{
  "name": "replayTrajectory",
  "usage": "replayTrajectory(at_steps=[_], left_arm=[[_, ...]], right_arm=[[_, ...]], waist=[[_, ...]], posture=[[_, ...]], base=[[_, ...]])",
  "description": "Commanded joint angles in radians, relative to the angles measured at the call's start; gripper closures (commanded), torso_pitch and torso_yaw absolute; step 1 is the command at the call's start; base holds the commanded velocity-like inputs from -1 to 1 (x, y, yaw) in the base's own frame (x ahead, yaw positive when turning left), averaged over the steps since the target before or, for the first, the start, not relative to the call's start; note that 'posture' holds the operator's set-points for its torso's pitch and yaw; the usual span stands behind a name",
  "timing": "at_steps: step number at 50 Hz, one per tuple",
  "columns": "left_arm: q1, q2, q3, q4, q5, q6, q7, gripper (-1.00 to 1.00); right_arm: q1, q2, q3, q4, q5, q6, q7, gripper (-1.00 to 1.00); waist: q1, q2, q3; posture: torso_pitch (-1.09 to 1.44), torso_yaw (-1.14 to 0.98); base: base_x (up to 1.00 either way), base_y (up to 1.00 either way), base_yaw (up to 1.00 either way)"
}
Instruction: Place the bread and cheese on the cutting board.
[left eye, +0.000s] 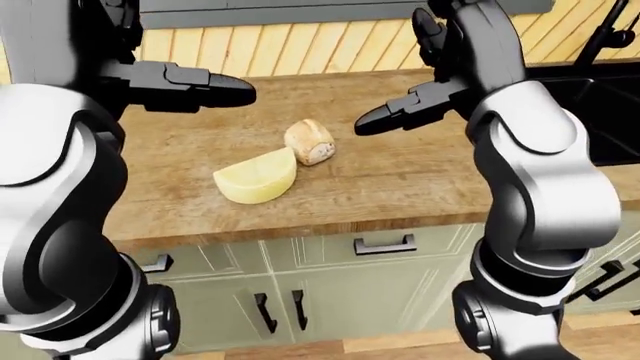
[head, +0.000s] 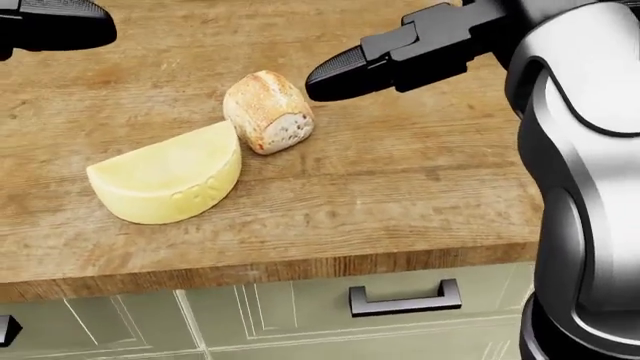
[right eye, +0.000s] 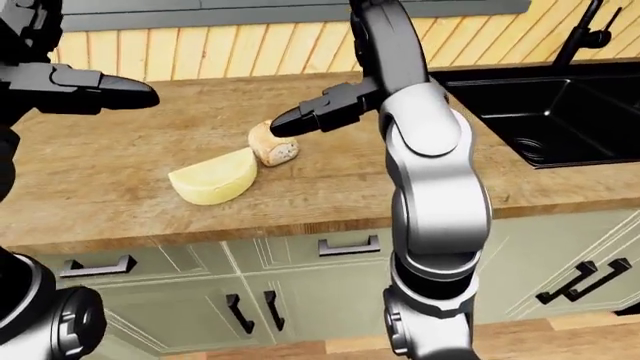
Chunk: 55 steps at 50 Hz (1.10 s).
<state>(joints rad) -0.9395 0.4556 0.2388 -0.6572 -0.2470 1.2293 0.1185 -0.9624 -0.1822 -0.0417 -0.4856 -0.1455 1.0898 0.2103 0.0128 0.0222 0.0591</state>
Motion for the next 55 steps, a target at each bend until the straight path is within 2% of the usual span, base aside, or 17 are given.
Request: replayTrajectory(at_steps=[1, 5, 9, 15, 21, 23, 25, 26, 27, 30, 34, 38, 39, 43, 47, 50, 55], left_arm=[[-0.027, 0.011, 0.012, -0.005, 0.011, -0.030, -0.002, -1.00], [-0.025, 0.009, 0.012, -0.002, 0.017, -0.034, -0.007, -1.00], [-0.026, 0.007, 0.011, -0.002, 0.021, -0.032, -0.010, -1.00], [-0.028, 0.004, 0.011, -0.001, 0.027, -0.032, -0.016, -1.00], [-0.025, 0.002, 0.008, 0.000, 0.032, -0.035, -0.019, -1.00], [-0.029, 0.002, 0.010, -0.003, 0.032, -0.028, -0.020, -1.00], [-0.028, 0.002, 0.011, -0.003, 0.033, -0.028, -0.022, -1.00], [-0.027, 0.002, 0.010, -0.002, 0.035, -0.030, -0.023, -1.00], [-0.027, 0.002, 0.011, -0.001, 0.035, -0.031, -0.024, -1.00], [-0.027, 0.001, 0.007, 0.000, 0.039, -0.031, -0.025, -1.00], [-0.027, -0.003, 0.007, 0.000, 0.045, -0.031, -0.025, -1.00], [-0.028, -0.004, 0.010, -0.002, 0.045, -0.028, -0.027, -1.00], [-0.028, -0.005, 0.009, -0.004, 0.045, -0.027, -0.027, -1.00], [-0.026, -0.009, 0.007, -0.005, 0.047, -0.027, -0.026, -1.00], [-0.023, -0.010, 0.007, -0.003, 0.048, -0.031, -0.029, -1.00], [-0.023, -0.011, 0.007, -0.003, 0.048, -0.032, -0.030, -1.00], [-0.024, -0.011, 0.006, -0.001, 0.050, -0.033, -0.030, -1.00]], right_arm=[[-0.032, -0.005, -0.006, -0.019, -0.004, -0.026, -0.004, -1.00], [-0.032, -0.002, -0.007, -0.013, -0.003, -0.032, -0.005, -1.00], [-0.031, -0.004, -0.009, -0.010, -0.001, -0.035, -0.006, -1.00], [-0.034, -0.003, -0.007, -0.011, 0.001, -0.029, -0.008, -1.00], [-0.038, -0.005, -0.008, -0.013, 0.003, -0.024, -0.009, -1.00], [-0.036, -0.005, -0.009, -0.012, 0.003, -0.026, -0.010, -1.00], [-0.034, -0.005, -0.008, -0.009, 0.002, -0.031, -0.012, -1.00], [-0.034, -0.007, -0.008, -0.005, -0.001, -0.034, -0.015, -1.00], [-0.034, -0.010, -0.004, 0.001, -0.006, -0.036, -0.018, -1.00], [-0.037, -0.004, -0.012, 0.014, -0.005, -0.038, -0.025, -1.00], [-0.040, -0.004, -0.015, 0.008, -0.001, -0.027, -0.027, -1.00], [-0.039, -0.002, -0.016, 0.008, 0.007, -0.028, -0.031, -1.00], [-0.040, -0.002, -0.015, 0.005, 0.009, -0.024, -0.030, -1.00], [-0.037, -0.005, -0.017, -0.006, 0.017, -0.016, -0.033, -1.00], [-0.033, -0.004, -0.013, -0.003, 0.020, -0.020, -0.035, -1.00], [-0.034, -0.006, -0.013, -0.003, 0.021, -0.019, -0.036, -1.00], [-0.035, -0.010, -0.013, -0.005, 0.022, -0.022, -0.035, -1.00]], waist=[[0.000, 0.003, -0.021], [0.000, -0.002, -0.020], [-0.003, -0.041, -0.015], [0.005, -0.050, -0.031], [-0.001, -0.007, -0.021], [-0.009, 0.026, -0.026], [-0.015, 0.092, -0.047], [-0.011, 0.049, -0.035], [-0.023, 0.059, -0.014], [-0.027, 0.029, -0.012], [-0.010, -0.043, -0.007], [-0.010, -0.019, -0.011], [-0.011, -0.013, -0.039], [-0.015, 0.001, -0.014], [-0.014, -0.016, 0.005], [-0.011, -0.055, 0.001], [-0.005, -0.052, -0.016]], posture=[[0.00, 0.00], [0.00, 0.00], [0.00, 0.00], [0.00, 0.00], [0.00, 0.00], [0.00, 0.00], [0.00, 0.00], [0.00, 0.00], [0.00, 0.00], [0.00, 0.00], [0.00, 0.00], [0.00, 0.00], [0.00, 0.00], [0.00, 0.00], [0.00, 0.00], [0.00, 0.00], [0.00, 0.00]], base=[[0.00, 0.00, 0.32], [0.00, 0.00, 0.31], [0.00, 0.00, 0.31], [0.00, 0.00, 0.31], [0.00, 0.00, 0.31], [0.00, 0.00, 0.31], [0.00, 0.00, 0.31], [0.00, 0.00, 0.30], [0.00, 0.00, 0.00], [0.00, 0.00, 0.00], [0.00, 0.00, 0.00], [0.00, 0.00, 0.00], [0.06, 0.00, 0.00], [0.19, 0.00, 0.00], [0.38, 0.00, 0.00], [0.39, 0.00, 0.00], [0.39, 0.00, 0.00]])
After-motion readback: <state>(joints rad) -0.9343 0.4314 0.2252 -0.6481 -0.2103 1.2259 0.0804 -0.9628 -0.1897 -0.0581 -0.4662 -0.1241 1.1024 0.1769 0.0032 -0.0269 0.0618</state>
